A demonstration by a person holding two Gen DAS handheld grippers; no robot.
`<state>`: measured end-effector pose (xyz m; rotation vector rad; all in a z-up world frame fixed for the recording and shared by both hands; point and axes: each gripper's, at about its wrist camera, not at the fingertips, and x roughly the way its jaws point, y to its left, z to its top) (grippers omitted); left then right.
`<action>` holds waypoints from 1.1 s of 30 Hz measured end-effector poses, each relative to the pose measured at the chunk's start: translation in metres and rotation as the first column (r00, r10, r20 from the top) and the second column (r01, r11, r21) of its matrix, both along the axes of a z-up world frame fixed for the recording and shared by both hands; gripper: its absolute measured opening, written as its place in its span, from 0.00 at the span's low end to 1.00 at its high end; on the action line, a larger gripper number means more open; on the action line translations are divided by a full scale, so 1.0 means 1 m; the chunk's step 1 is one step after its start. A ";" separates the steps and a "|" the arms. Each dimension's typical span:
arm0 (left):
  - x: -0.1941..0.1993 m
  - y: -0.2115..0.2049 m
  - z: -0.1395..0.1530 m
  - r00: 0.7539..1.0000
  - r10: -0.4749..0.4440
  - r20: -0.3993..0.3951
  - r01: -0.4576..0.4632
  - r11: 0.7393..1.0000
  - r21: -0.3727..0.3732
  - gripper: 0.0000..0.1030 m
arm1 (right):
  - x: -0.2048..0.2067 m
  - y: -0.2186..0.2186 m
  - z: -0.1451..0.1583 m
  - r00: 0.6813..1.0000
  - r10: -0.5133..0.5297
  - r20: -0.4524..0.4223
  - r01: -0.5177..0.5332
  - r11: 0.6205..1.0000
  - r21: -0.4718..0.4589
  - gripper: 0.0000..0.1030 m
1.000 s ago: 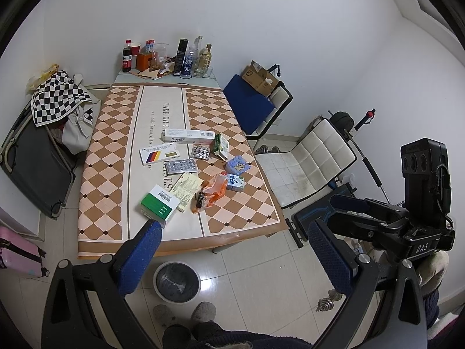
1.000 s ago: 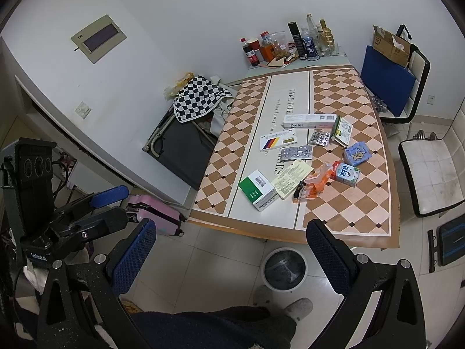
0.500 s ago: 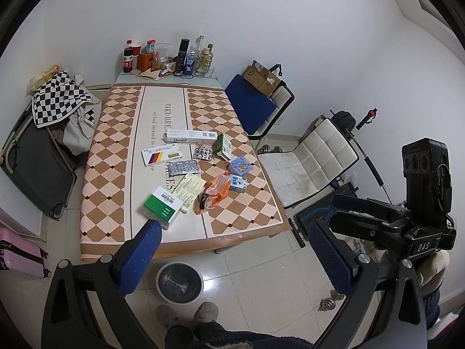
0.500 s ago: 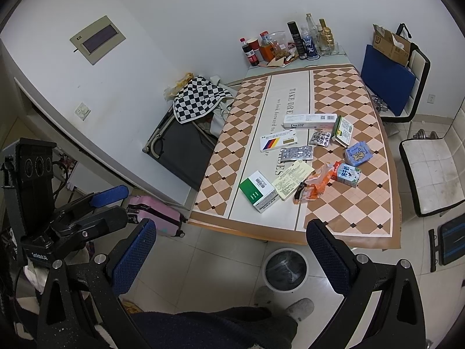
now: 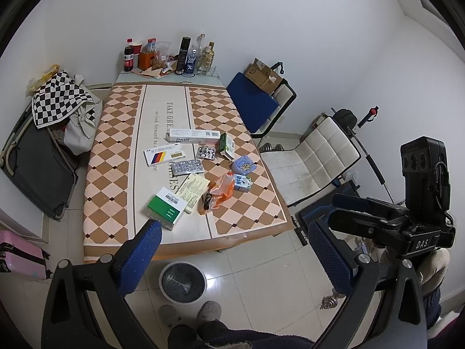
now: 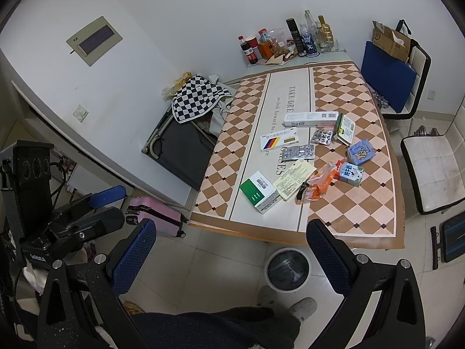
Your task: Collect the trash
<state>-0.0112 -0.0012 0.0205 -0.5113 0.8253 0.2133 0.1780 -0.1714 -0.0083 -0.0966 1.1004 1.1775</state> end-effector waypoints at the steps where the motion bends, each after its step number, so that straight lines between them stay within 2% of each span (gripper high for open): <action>1: 0.000 0.002 -0.002 1.000 -0.001 -0.003 0.001 1.000 0.000 1.00 | 0.000 0.000 0.000 1.000 -0.001 -0.001 0.001 1.000 0.001 1.00; 3: 0.000 0.007 -0.005 1.000 0.006 -0.017 -0.005 1.000 0.009 1.00 | -0.002 0.004 -0.002 1.000 -0.015 -0.010 0.015 1.000 -0.002 1.00; 6: 0.009 0.029 -0.029 0.996 0.050 -0.075 -0.045 0.997 0.064 1.00 | -0.001 0.008 -0.012 0.996 -0.081 -0.033 0.080 0.997 -0.016 1.00; 11: 0.032 0.062 -0.081 0.962 0.169 -0.214 -0.121 0.968 0.220 1.00 | 0.025 0.014 -0.057 0.963 -0.250 -0.103 0.239 0.965 -0.108 1.00; 15: 0.071 0.087 -0.158 0.913 0.135 -0.385 -0.044 0.971 0.235 1.00 | 0.059 0.024 -0.118 0.918 -0.373 -0.136 0.340 0.915 -0.215 1.00; 18: 0.100 0.092 -0.206 0.872 0.064 -0.486 0.063 0.968 0.241 1.00 | 0.084 0.036 -0.174 0.882 -0.451 -0.135 0.389 0.861 -0.329 1.00; 22: 0.136 0.092 -0.258 0.799 -0.036 -0.601 0.208 0.953 0.220 1.00 | 0.114 0.049 -0.244 0.849 -0.512 -0.129 0.410 0.793 -0.451 1.00; 24: 0.151 0.092 -0.282 0.754 -0.084 -0.652 0.276 0.941 0.198 1.00 | 0.125 0.054 -0.275 0.838 -0.533 -0.120 0.414 0.763 -0.497 1.00; 26: 0.164 0.090 -0.305 0.703 -0.127 -0.700 0.334 0.928 0.167 1.00 | 0.134 0.057 -0.300 0.829 -0.546 -0.124 0.412 0.745 -0.525 1.00; 29: 0.178 0.089 -0.329 0.652 -0.163 -0.740 0.384 0.913 0.137 1.00 | 0.142 0.059 -0.326 0.820 -0.557 -0.129 0.403 0.724 -0.561 1.00; 31: 0.185 0.088 -0.340 0.644 -0.169 -0.746 0.389 0.912 0.129 1.00 | 0.144 0.061 -0.335 0.818 -0.560 -0.131 0.399 0.717 -0.571 1.00; 33: 0.190 0.090 -0.343 0.661 -0.161 -0.733 0.378 0.915 0.139 0.96 | 0.148 0.062 -0.338 0.811 -0.566 -0.150 0.402 0.724 -0.560 1.00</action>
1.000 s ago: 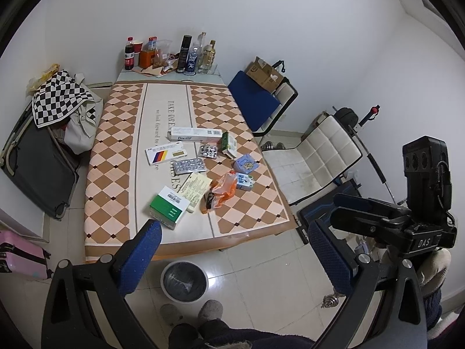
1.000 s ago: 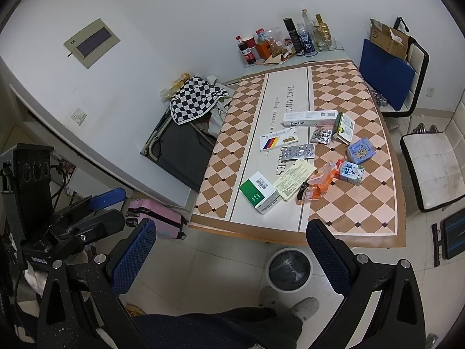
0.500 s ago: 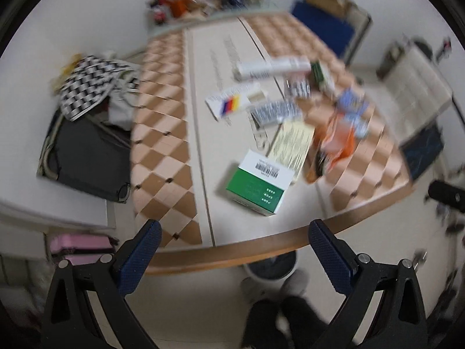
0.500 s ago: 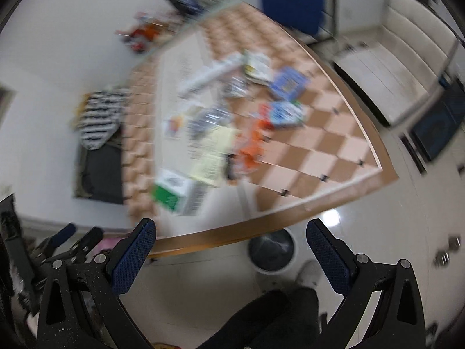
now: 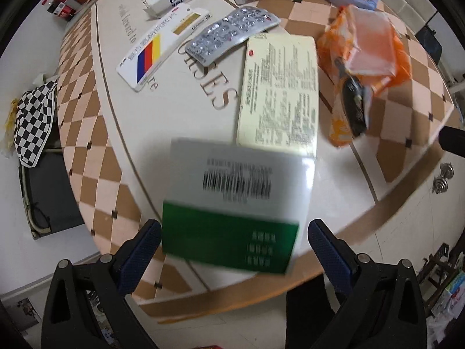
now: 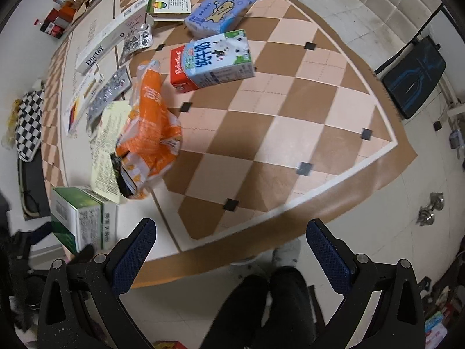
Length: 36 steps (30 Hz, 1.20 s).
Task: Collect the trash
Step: 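Grasp the green-white medicine box with the left gripper while the right grasps the orange bag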
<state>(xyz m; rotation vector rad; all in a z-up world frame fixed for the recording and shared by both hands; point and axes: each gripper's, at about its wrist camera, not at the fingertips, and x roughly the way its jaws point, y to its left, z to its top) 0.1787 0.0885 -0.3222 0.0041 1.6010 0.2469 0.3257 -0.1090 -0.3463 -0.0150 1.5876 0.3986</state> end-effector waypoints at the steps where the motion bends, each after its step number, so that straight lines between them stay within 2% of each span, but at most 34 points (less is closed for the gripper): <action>1: 0.001 0.003 0.001 1.000 0.020 0.012 -0.020 1.000 -0.009 0.86 | 0.002 0.001 0.000 1.000 -0.011 -0.005 0.011 1.000 0.020 1.00; 5: 0.000 0.019 0.007 0.991 0.117 0.069 -0.114 0.992 -0.046 0.86 | 0.010 0.011 0.006 0.997 -0.070 -0.027 0.073 0.991 0.112 1.00; 8: -0.006 0.033 0.011 0.976 0.193 0.103 -0.192 0.981 -0.028 0.86 | 0.020 0.026 0.003 0.992 -0.116 -0.041 0.120 0.983 0.140 0.99; 10: -0.011 0.040 0.015 0.965 0.231 0.123 -0.233 0.972 0.005 0.86 | 0.025 0.036 -0.002 0.987 -0.145 -0.061 0.154 0.974 0.165 0.93; 13: -0.020 0.053 0.014 0.942 0.304 0.142 -0.310 0.951 0.019 0.86 | 0.029 0.053 -0.006 0.986 -0.156 -0.060 0.164 0.971 0.176 0.76; 14: -0.023 0.057 0.012 0.937 0.321 0.142 -0.326 0.945 0.018 0.86 | 0.030 0.059 -0.008 0.987 -0.154 -0.054 0.161 0.971 0.177 0.67; 17: -0.029 0.070 0.001 0.918 0.375 0.128 -0.375 0.927 -0.028 0.86 | 0.029 0.074 -0.012 0.990 -0.136 -0.037 0.140 0.976 0.167 0.43; 18: -0.029 0.073 -0.004 0.913 0.389 0.122 -0.387 0.921 -0.047 0.86 | 0.028 0.075 -0.012 0.991 -0.129 -0.034 0.133 0.977 0.167 0.40; 20: -0.031 0.077 -0.007 0.907 0.397 0.140 -0.391 0.918 -0.068 0.87 | 0.025 0.081 -0.012 0.994 -0.109 -0.020 0.110 0.981 0.157 0.37; 24: -0.030 0.079 -0.002 0.903 0.393 0.176 -0.389 0.919 -0.057 0.85 | 0.018 0.086 -0.006 0.997 -0.071 0.025 0.067 0.988 0.142 0.27; 27: -0.035 0.076 0.003 0.901 0.376 0.217 -0.375 0.926 -0.045 0.85 | 0.011 0.083 0.000 0.997 -0.049 0.052 0.041 0.989 0.139 0.22; 32: -0.053 0.059 0.021 0.896 0.361 0.258 -0.373 0.928 -0.004 0.84 | -0.005 0.072 0.013 0.995 -0.025 0.098 0.011 0.989 0.145 0.19; 36: -0.074 0.053 0.039 0.876 0.372 0.308 -0.382 0.924 -0.028 0.84 | -0.027 0.060 0.029 0.991 -0.002 0.132 -0.021 0.985 0.170 0.15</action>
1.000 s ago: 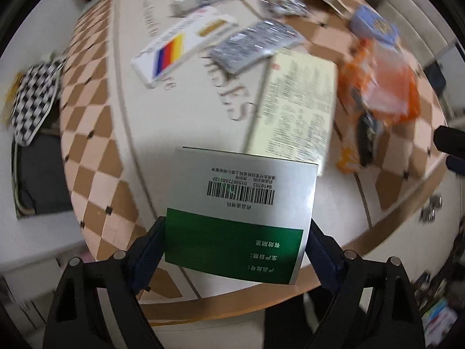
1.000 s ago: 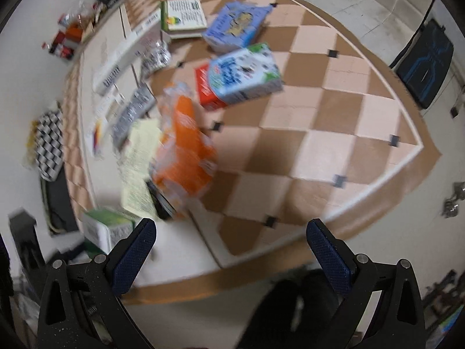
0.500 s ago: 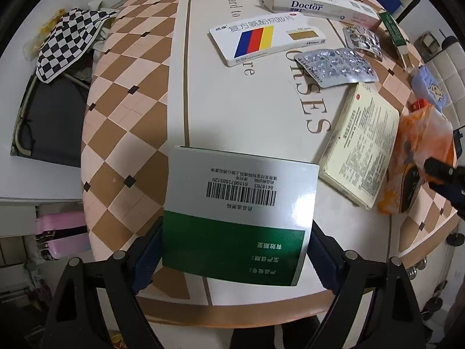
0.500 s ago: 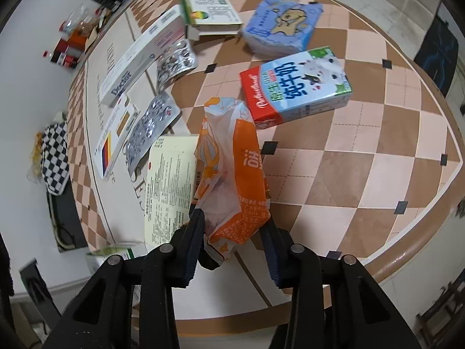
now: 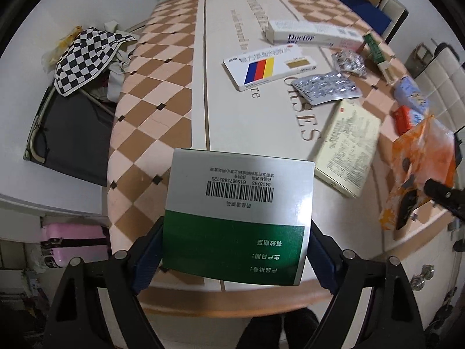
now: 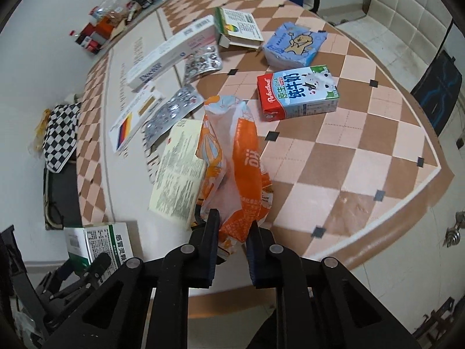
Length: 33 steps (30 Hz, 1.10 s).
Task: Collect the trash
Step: 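Grasp the green-white medicine box with the left gripper while the right grasps the orange bag, then carry both items over the trash bin and open both grippers to drop them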
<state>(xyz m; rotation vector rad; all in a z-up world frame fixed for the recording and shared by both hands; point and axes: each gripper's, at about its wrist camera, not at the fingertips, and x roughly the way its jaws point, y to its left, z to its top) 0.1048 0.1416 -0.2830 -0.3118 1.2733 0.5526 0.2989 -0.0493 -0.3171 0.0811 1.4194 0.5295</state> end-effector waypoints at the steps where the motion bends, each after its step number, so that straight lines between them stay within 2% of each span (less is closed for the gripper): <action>1: -0.006 -0.001 0.003 1.000 0.005 0.014 -0.005 1.000 -0.005 0.84 | -0.004 -0.002 0.003 1.000 0.003 0.003 -0.003 1.000 0.008 0.15; 8: -0.039 -0.015 0.018 0.996 0.059 0.071 -0.057 0.998 -0.034 0.84 | -0.038 -0.020 0.015 1.000 0.027 0.011 -0.028 0.997 0.073 0.13; 16: -0.074 -0.043 0.033 0.982 0.143 0.121 -0.138 0.989 -0.045 0.84 | -0.071 -0.044 0.028 0.993 0.116 0.002 -0.114 0.977 0.181 0.12; 22: -0.104 -0.080 0.022 0.976 0.175 0.130 -0.164 0.982 -0.090 0.84 | -0.107 -0.083 0.022 0.984 0.177 -0.037 -0.164 0.959 0.230 0.12; 25: -0.118 -0.098 0.001 0.976 0.185 0.115 -0.168 0.976 -0.140 0.84 | -0.125 -0.105 0.002 0.976 0.205 -0.074 -0.185 0.958 0.222 0.12; 28: -0.130 -0.115 -0.042 0.980 0.188 0.068 -0.171 0.964 -0.206 0.84 | -0.147 -0.127 -0.040 0.963 0.227 -0.145 -0.199 0.963 0.182 0.12; 31: -0.133 -0.122 -0.097 0.982 0.188 0.016 -0.175 0.941 -0.290 0.84 | -0.163 -0.142 -0.092 0.949 0.225 -0.221 -0.200 0.971 0.131 0.12; 33: -0.131 -0.123 -0.150 0.981 0.190 -0.020 -0.185 0.918 -0.351 0.85 | -0.172 -0.150 -0.135 0.938 0.218 -0.271 -0.201 0.976 0.088 0.12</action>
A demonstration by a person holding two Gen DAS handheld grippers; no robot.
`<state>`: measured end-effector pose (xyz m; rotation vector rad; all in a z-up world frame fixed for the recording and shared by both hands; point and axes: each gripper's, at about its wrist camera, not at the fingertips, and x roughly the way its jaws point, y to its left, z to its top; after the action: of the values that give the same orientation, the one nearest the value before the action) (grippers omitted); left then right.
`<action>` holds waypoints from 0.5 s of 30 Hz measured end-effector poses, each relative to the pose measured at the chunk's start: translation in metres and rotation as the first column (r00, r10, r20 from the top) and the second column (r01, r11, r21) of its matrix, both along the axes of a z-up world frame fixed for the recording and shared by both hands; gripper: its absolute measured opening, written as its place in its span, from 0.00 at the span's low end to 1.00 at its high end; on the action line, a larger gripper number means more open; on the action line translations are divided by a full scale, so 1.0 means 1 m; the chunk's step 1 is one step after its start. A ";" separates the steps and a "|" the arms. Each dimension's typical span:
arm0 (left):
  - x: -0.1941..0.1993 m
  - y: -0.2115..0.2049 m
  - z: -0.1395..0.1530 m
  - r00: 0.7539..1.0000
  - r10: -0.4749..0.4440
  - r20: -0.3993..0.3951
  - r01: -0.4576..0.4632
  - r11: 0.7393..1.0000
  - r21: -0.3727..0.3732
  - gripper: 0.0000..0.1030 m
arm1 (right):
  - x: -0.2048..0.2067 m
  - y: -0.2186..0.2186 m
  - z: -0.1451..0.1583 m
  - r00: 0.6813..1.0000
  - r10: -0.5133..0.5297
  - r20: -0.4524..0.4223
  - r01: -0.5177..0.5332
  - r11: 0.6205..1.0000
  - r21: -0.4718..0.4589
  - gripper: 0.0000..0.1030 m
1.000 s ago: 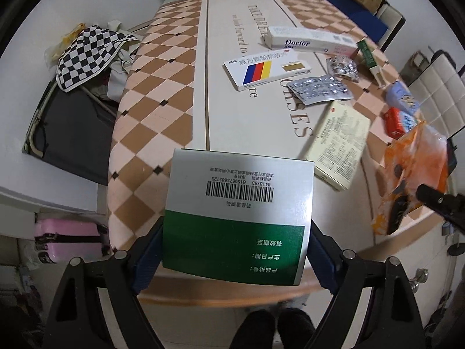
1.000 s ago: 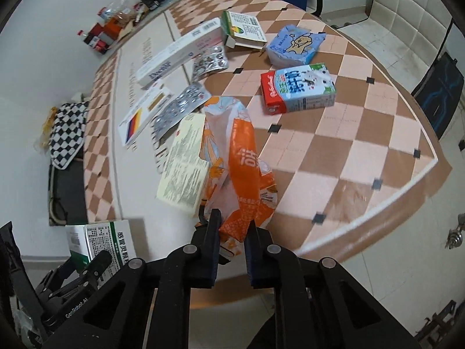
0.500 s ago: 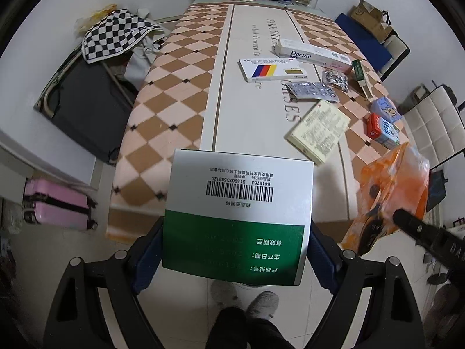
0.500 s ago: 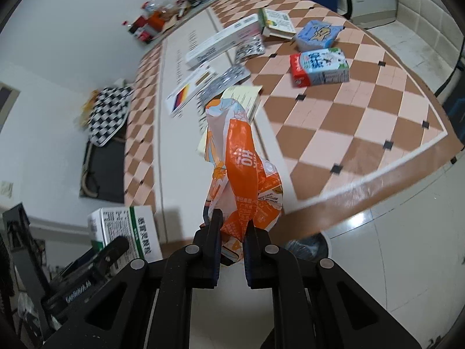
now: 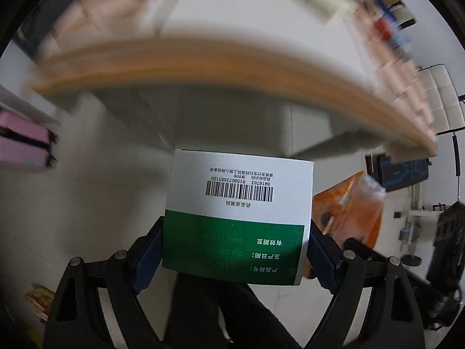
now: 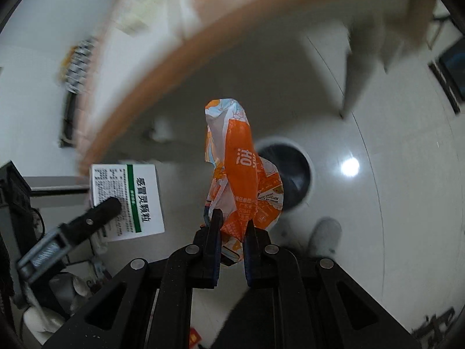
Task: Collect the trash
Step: 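Carry both items over the trash bin and open both grippers to drop them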
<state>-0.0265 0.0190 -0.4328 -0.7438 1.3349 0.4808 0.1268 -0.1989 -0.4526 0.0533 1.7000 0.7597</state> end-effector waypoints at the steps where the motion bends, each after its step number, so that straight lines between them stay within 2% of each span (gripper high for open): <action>1: 0.002 0.001 -0.019 1.000 -0.003 -0.008 0.002 1.000 -0.026 0.85 | -0.004 -0.002 -0.022 1.000 0.000 -0.023 0.000 1.000 -0.018 0.12; 4: 0.009 0.009 -0.099 0.998 0.001 -0.056 -0.008 0.992 -0.124 0.86 | -0.012 -0.002 -0.087 0.998 0.000 -0.064 -0.004 0.997 -0.071 0.12; 5: 0.011 0.012 -0.118 0.998 0.002 -0.064 -0.011 0.989 -0.148 0.86 | -0.015 -0.001 -0.113 0.997 -0.002 -0.079 -0.005 0.996 -0.087 0.12; 7: 0.017 0.020 -0.169 0.996 -0.007 -0.094 -0.012 0.980 -0.200 0.87 | -0.017 0.005 -0.148 0.996 -0.001 -0.088 -0.008 0.994 -0.106 0.12; 9: 0.020 0.031 -0.207 0.993 0.010 -0.115 -0.036 0.973 -0.230 0.88 | -0.020 0.011 -0.188 0.995 -0.012 -0.101 0.000 0.992 -0.124 0.12; 12: 0.020 0.043 -0.242 0.991 0.022 -0.134 -0.054 0.970 -0.239 0.92 | -0.023 0.023 -0.244 0.990 -0.016 -0.138 -0.003 0.991 -0.133 0.14; 13: 0.016 0.046 -0.250 0.990 0.026 -0.139 -0.057 0.972 -0.226 0.92 | -0.024 0.027 -0.261 0.989 -0.012 -0.150 -0.009 0.990 -0.139 0.18; 14: 0.016 0.048 -0.254 0.989 0.025 -0.149 -0.056 0.976 -0.209 0.92 | -0.025 0.032 -0.278 0.987 -0.009 -0.163 -0.016 0.988 -0.151 0.27; 15: 0.015 0.049 -0.258 0.987 0.025 -0.161 -0.055 0.982 -0.183 0.92 | -0.025 0.036 -0.291 0.986 -0.004 -0.164 -0.023 0.986 -0.163 0.45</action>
<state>-0.0112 0.0677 -0.6903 -0.9041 1.5310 0.4581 0.1019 -0.1625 -0.7437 -0.0078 1.9160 0.6332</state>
